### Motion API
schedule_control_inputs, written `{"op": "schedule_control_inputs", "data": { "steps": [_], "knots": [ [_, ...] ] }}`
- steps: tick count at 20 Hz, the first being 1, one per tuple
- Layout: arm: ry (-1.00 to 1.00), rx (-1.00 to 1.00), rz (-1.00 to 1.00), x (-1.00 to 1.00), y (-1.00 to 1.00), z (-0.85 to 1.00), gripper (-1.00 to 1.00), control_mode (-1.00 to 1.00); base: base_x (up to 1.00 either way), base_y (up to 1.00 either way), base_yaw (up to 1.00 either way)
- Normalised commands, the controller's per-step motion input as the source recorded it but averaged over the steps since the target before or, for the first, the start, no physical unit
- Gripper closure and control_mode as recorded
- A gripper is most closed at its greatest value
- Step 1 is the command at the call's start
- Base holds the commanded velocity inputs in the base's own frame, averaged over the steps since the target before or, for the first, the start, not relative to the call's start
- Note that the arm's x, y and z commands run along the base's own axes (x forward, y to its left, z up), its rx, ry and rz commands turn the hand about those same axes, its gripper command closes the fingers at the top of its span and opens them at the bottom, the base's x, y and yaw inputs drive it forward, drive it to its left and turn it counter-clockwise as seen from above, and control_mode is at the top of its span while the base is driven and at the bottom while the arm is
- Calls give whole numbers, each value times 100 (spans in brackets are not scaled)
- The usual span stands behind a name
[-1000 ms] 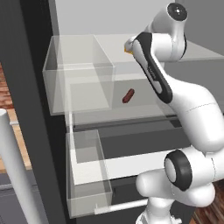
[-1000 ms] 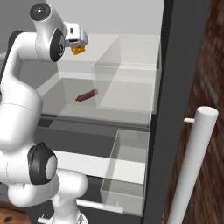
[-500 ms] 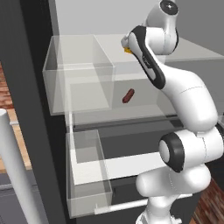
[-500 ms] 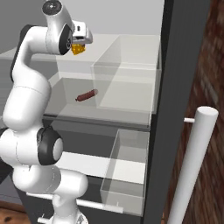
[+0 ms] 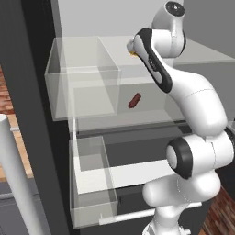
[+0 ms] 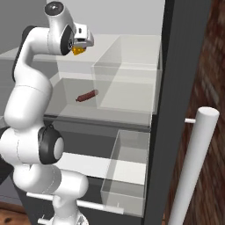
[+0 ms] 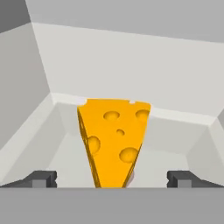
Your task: Retrieve the sausage and cheese from the fridge and place them on the cutting board on the counter.
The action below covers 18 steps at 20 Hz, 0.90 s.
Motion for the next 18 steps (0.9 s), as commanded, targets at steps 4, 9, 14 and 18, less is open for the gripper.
{"op": "schedule_control_inputs", "data": {
  "steps": [4, 9, 14, 18],
  "knots": [
    [0, 1, -2, 19, 0, -34, -100, -100, 0, 0, 0],
    [0, 2, 0, 53, 0, -2, -100, -100, 0, 0, 0],
    [0, 0, -3, 3, 0, -11, 100, -100, 0, 0, 0],
    [0, 0, 0, 0, 0, -3, 100, -100, 0, 0, 0]
  ]
}}
